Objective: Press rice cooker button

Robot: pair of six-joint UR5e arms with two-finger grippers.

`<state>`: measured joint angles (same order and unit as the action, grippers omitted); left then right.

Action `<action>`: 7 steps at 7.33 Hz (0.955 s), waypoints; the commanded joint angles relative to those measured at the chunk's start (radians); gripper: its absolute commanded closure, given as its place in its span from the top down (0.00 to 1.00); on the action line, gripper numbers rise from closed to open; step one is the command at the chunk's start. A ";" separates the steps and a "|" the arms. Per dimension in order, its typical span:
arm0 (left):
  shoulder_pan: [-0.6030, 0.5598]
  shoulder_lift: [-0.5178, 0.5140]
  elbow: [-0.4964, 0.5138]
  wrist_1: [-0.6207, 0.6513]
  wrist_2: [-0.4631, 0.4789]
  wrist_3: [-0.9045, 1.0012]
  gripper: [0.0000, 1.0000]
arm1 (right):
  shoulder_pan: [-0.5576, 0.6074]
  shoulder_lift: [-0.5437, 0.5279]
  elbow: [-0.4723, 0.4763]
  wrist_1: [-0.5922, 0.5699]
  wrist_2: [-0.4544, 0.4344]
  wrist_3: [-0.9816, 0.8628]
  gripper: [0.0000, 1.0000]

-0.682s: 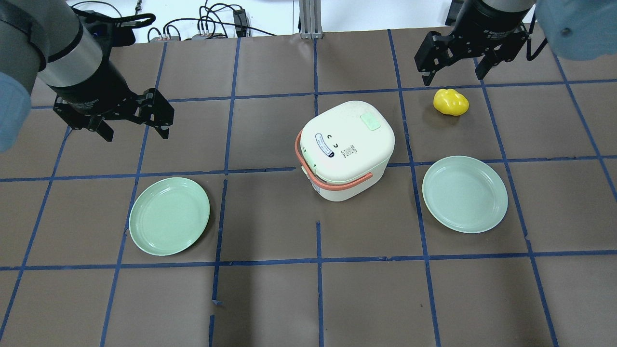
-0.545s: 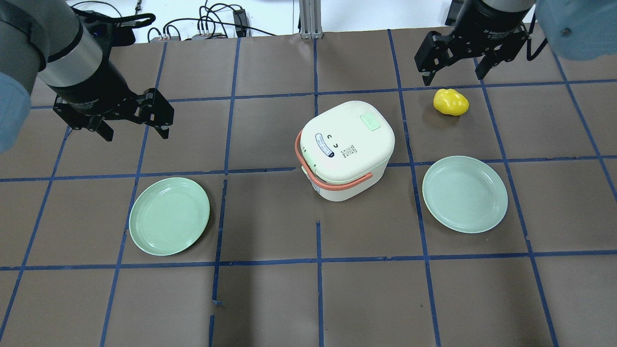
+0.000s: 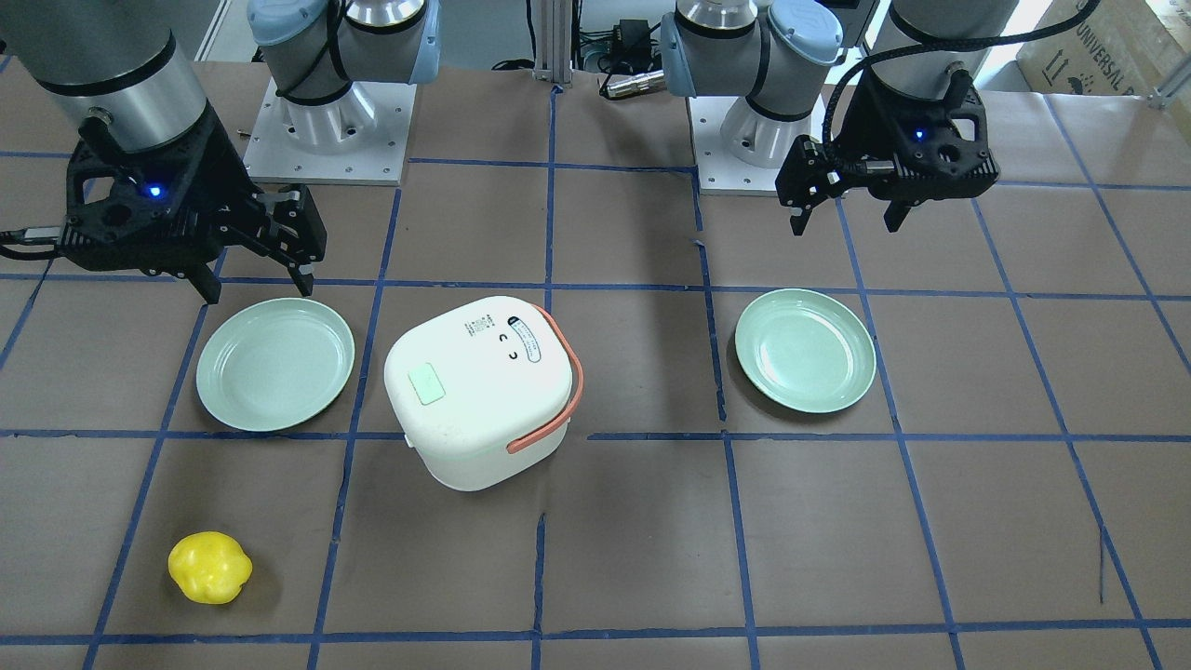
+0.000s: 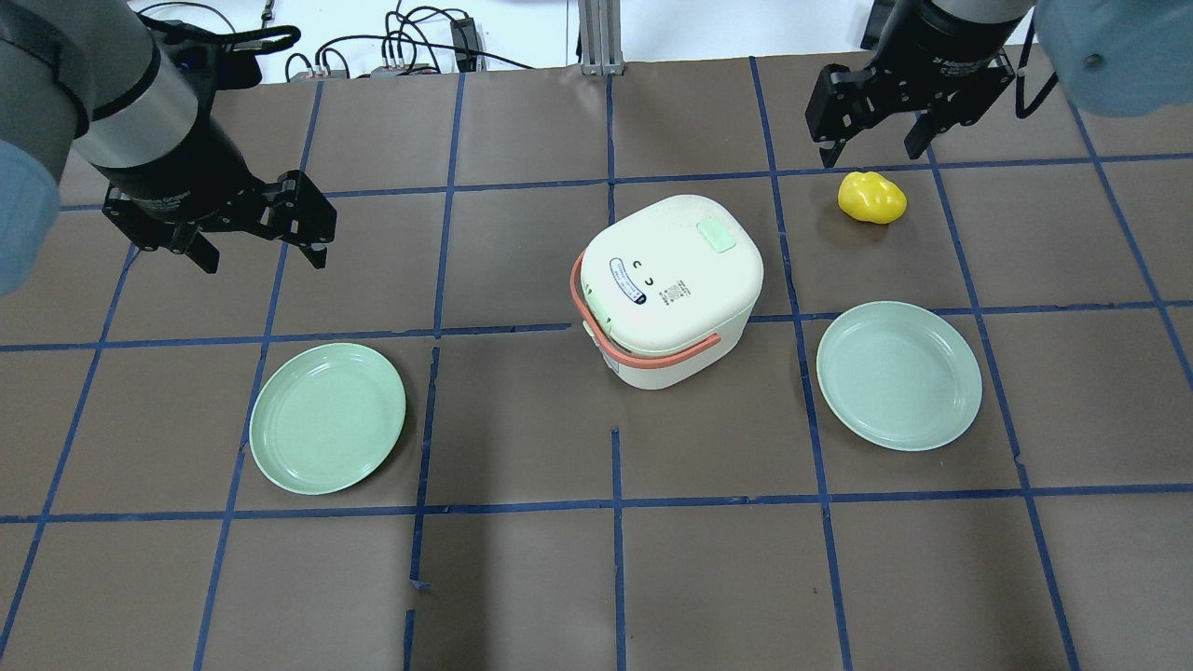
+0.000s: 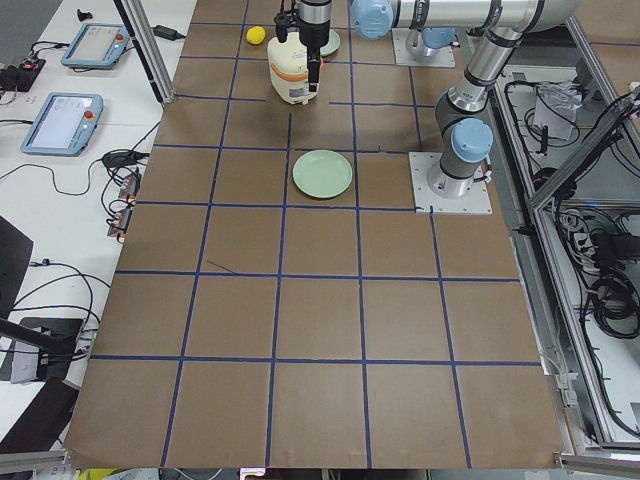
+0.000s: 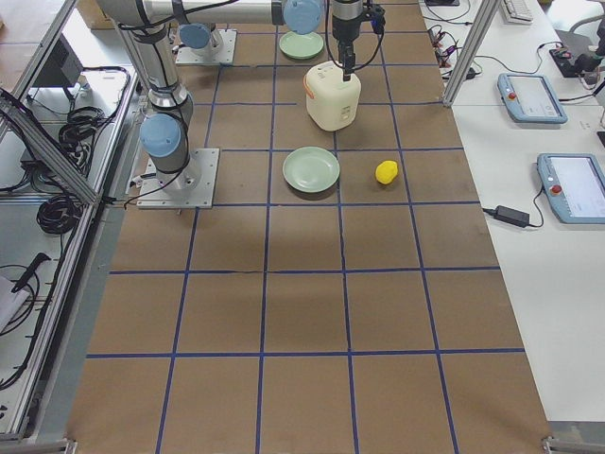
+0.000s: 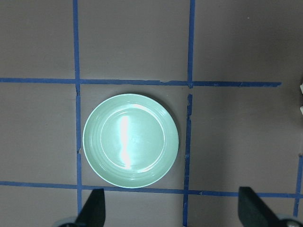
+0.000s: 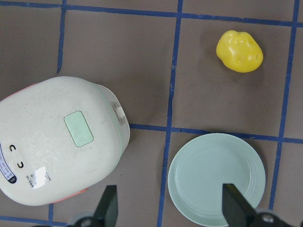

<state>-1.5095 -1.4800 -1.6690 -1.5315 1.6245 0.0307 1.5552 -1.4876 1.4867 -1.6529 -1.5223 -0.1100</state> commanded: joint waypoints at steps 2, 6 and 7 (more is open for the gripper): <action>0.000 0.000 0.000 0.001 0.000 0.000 1.00 | 0.000 0.007 0.007 -0.004 0.007 -0.004 0.04; 0.000 0.000 0.000 -0.001 0.000 0.000 1.00 | 0.026 0.065 0.052 -0.050 0.082 -0.054 0.05; 0.000 0.000 0.000 -0.001 0.000 0.000 1.00 | 0.040 0.082 0.052 -0.076 0.094 -0.059 0.05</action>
<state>-1.5094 -1.4803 -1.6690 -1.5319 1.6245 0.0307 1.5785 -1.4284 1.5361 -1.6964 -1.4400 -0.1563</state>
